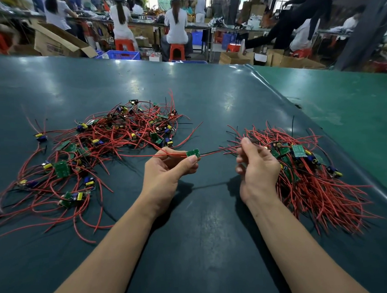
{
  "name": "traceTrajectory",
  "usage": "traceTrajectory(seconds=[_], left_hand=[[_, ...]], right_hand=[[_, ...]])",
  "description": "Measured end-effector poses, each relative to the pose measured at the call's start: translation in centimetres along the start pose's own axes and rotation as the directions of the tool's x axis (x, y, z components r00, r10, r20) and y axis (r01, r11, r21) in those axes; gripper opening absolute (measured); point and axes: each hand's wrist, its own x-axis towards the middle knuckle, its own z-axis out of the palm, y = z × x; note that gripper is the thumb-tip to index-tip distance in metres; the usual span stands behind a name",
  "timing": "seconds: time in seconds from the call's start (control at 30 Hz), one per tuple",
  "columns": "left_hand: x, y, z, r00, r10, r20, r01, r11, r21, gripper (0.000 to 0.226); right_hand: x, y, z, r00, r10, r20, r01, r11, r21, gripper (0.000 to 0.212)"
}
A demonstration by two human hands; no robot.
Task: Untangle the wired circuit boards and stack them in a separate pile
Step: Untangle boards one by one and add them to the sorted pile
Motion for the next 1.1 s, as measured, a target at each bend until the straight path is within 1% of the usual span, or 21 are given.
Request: traceTrajectory(seconds=[0.1,0.17,0.23,0.3,0.37,0.43,0.5,0.57,0.63,0.7,0.77,0.83,0.9,0.97,1.0,1.03,1.1], left_hand=[[-0.1,0.0,-0.1,1.000,-0.005,-0.007,0.006,1.000,0.025,0.028],[-0.1,0.1,-0.1,1.000,-0.008,-0.022,0.009,1.000,0.018,0.028],[0.0,0.2,-0.1,0.999,-0.001,-0.039,0.001,1.000,0.000,0.023],[0.0,0.2,-0.1,0.996,0.012,-0.087,-0.014,1.000,-0.024,0.018],[0.1,0.2,0.0,0.991,0.012,-0.134,-0.020,0.998,-0.055,0.020],[0.0,0.2,0.0,0.991,0.007,-0.136,-0.014,0.999,-0.046,0.024],[-0.1,0.1,0.1,0.993,0.000,-0.120,-0.004,1.000,-0.028,0.024],[0.0,0.1,0.0,0.993,-0.006,-0.116,0.003,1.000,-0.027,0.022],[0.0,0.2,0.0,0.993,-0.024,-0.112,0.020,0.999,-0.039,0.026],[0.0,0.2,0.0,0.994,-0.037,-0.102,0.033,0.999,-0.037,0.029],[-0.1,0.3,0.0,0.994,-0.031,-0.106,0.028,0.999,-0.033,0.027],[0.0,0.3,0.0,0.990,-0.025,-0.136,0.017,0.998,-0.059,0.024],[0.0,0.3,-0.1,0.988,-0.019,-0.153,0.007,0.997,-0.078,0.024],[-0.1,0.1,-0.2,0.993,-0.013,-0.114,0.008,0.999,-0.042,0.029],[-0.2,0.1,-0.2,0.997,-0.016,-0.081,0.015,1.000,-0.013,0.032],[-0.2,0.0,-0.2,0.998,-0.024,-0.052,0.025,1.000,0.016,0.033],[-0.2,0.0,-0.2,0.999,-0.039,-0.028,0.040,0.998,0.047,0.033]], right_hand=[[0.2,0.1,-0.3,1.000,-0.005,-0.026,0.006,0.999,0.040,0.026],[0.2,0.1,-0.3,0.999,-0.033,-0.040,0.035,0.998,0.051,0.029],[-0.1,0.2,-0.3,0.995,-0.088,-0.050,0.091,0.995,0.046,0.031],[-0.5,0.5,-0.2,0.987,-0.159,-0.029,0.159,0.987,0.028,0.030],[-0.9,0.7,-0.2,0.976,-0.216,-0.024,0.216,0.976,-0.006,0.027],[-1.0,0.7,-0.2,0.966,-0.250,-0.062,0.249,0.968,-0.028,0.028],[-0.6,0.6,-0.2,0.958,-0.267,-0.101,0.264,0.964,-0.041,0.031],[-0.3,0.7,-0.4,0.953,-0.282,-0.114,0.271,0.957,-0.103,0.036],[-0.2,0.7,-0.5,0.951,-0.282,-0.124,0.262,0.952,-0.158,0.041],[0.0,0.7,-0.5,0.951,-0.281,-0.129,0.258,0.951,-0.171,0.043],[0.1,0.6,-0.5,0.953,-0.278,-0.120,0.259,0.954,-0.155,0.041],[-0.2,0.7,-0.5,0.974,-0.218,-0.054,0.210,0.970,-0.123,0.040],[-0.9,1.0,-0.3,0.991,-0.077,0.111,0.095,0.982,-0.165,0.030],[-1.8,1.6,0.1,0.953,0.082,0.290,0.005,0.958,-0.285,0.022],[-2.2,1.8,0.3,0.928,0.129,0.349,-0.011,0.947,-0.321,0.018],[-2.4,1.9,0.5,0.911,0.152,0.384,-0.021,0.946,-0.324,0.014],[-2.4,1.8,0.7,0.894,0.167,0.415,-0.051,0.960,-0.277,0.011]])
